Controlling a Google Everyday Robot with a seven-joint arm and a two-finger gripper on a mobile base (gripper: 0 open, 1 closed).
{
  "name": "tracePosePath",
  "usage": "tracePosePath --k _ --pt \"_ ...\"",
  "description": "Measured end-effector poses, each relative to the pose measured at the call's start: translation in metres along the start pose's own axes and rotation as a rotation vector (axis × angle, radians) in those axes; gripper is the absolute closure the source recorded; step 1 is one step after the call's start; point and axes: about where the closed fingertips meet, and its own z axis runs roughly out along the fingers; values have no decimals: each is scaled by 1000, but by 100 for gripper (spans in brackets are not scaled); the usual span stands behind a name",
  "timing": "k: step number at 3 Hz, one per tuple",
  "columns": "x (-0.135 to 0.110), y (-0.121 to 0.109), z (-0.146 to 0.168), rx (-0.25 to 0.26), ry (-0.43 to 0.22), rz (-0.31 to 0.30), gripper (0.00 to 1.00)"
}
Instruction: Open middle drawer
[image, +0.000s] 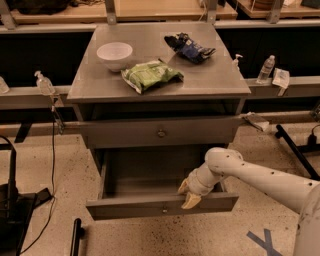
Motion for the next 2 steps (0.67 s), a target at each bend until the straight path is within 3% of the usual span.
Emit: tracePosePath --k 1,2 --pt "0 0 0 0 0 0 49" --pt "0 0 0 0 0 0 43"
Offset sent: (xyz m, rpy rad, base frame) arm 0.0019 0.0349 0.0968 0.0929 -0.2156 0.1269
